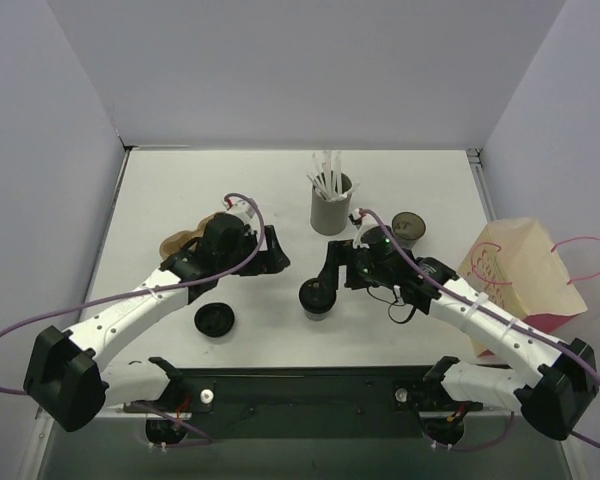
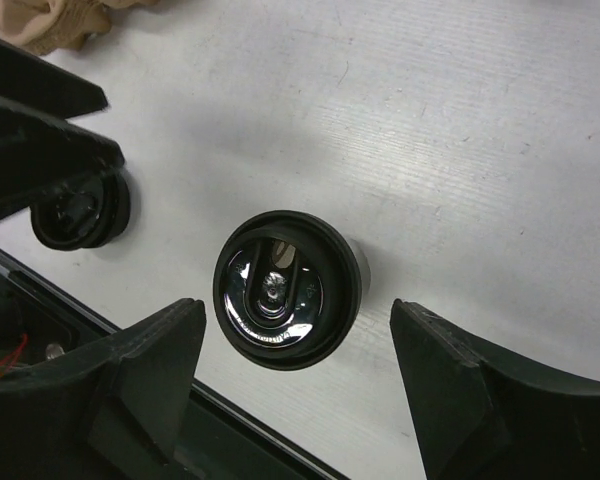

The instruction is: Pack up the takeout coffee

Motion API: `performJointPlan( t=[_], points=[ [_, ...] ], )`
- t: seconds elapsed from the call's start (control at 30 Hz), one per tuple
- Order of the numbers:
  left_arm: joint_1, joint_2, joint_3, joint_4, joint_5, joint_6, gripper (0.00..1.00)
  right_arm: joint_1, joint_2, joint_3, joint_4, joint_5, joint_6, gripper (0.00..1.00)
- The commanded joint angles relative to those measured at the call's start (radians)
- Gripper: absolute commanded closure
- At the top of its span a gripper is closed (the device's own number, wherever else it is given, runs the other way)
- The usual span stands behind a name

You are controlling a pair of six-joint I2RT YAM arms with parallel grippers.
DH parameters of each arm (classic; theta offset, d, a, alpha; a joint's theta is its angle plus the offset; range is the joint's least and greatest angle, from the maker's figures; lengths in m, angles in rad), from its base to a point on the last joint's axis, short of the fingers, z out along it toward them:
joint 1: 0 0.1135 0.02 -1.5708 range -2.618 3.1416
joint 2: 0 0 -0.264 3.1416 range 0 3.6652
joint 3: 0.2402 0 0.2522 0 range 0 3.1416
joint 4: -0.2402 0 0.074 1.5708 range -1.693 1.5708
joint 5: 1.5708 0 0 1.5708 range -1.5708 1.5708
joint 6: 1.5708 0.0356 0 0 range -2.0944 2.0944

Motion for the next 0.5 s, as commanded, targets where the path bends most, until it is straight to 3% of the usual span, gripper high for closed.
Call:
performJointPlan(
  t=[0.0, 0.13, 0.47],
  points=[
    [0.069, -0.105, 0.031, -0.181, -0.096, 0.122, 0.03, 0.081, 0.092, 0.108, -0.094, 0.091, -0.046, 0.21],
    [0.086, -0.185, 0.019, -0.310, -0.265, 0.154, 0.03, 0.147, 0.166, 0.165, -0.141, 0.160, -0.057, 0.17],
    [0.086, -0.314, 0.005, -0.419, -0.319, 0.174, 0.03, 0.259, 0.307, 0.285, -0.262, 0.301, -0.071, 0.16]
  ],
)
